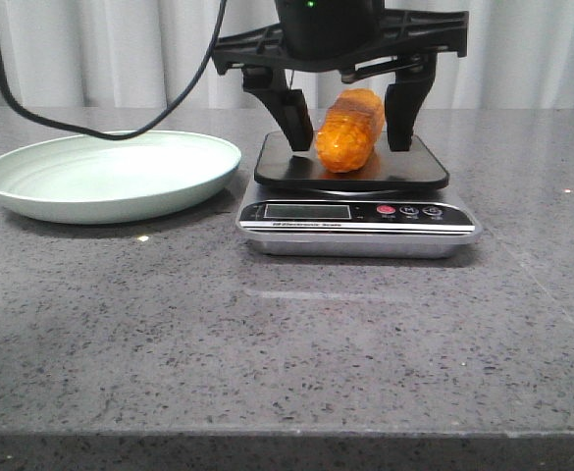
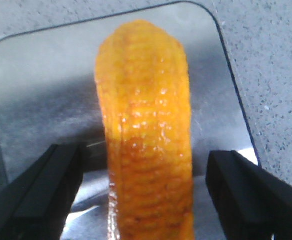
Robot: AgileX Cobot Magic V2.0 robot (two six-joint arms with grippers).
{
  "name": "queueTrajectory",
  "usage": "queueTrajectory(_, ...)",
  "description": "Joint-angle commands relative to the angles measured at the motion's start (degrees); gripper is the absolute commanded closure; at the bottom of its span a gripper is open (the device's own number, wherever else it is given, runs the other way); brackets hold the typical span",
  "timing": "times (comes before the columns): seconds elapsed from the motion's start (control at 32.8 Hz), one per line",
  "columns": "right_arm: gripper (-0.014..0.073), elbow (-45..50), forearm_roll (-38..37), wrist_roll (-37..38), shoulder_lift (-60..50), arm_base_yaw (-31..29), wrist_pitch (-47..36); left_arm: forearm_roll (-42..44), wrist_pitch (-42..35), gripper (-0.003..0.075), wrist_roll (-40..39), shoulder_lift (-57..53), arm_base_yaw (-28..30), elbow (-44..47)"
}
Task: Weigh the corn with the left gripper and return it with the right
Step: 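Carry the corn with the left gripper and lower onto the scale, then open the left gripper and raise it away from the corn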
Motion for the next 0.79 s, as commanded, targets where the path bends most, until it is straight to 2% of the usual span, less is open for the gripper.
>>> queueTrajectory(0.0, 0.0431, -0.49, 0.23, -0.40, -0.98, 0.04, -4.93, 3.35, 0.67, 0.0122, -0.16, -3.37, -0.31, -5.81)
queueTrajectory(0.18, 0.0431, -0.49, 0.23, -0.40, -0.98, 0.04, -4.93, 8.11, 2.84, 0.0122, 0.00, -4.89, -0.31, -11.56)
queueTrajectory(0.37, 0.0431, -0.49, 0.23, -0.40, -0.98, 0.04, -4.93, 8.88, 2.93, 0.0133, 3.02, -8.76, -0.31, -11.64)
queueTrajectory(0.46, 0.0431, -0.49, 0.23, -0.40, -0.98, 0.04, -4.93, 8.92, 4.81, 0.0194, 6.46, -10.48, -0.31, -11.52)
queueTrajectory(0.58, 0.0431, -0.49, 0.23, -0.40, -0.98, 0.04, -4.93, 10.33, 7.25, 0.0300, 6.89, -12.60, -0.31, -10.82)
queueTrajectory(0.76, 0.0431, -0.49, 0.23, -0.40, -0.98, 0.04, -4.93, 10.91, 3.22, 0.0461, 6.89, -17.85, -0.31, -3.68)
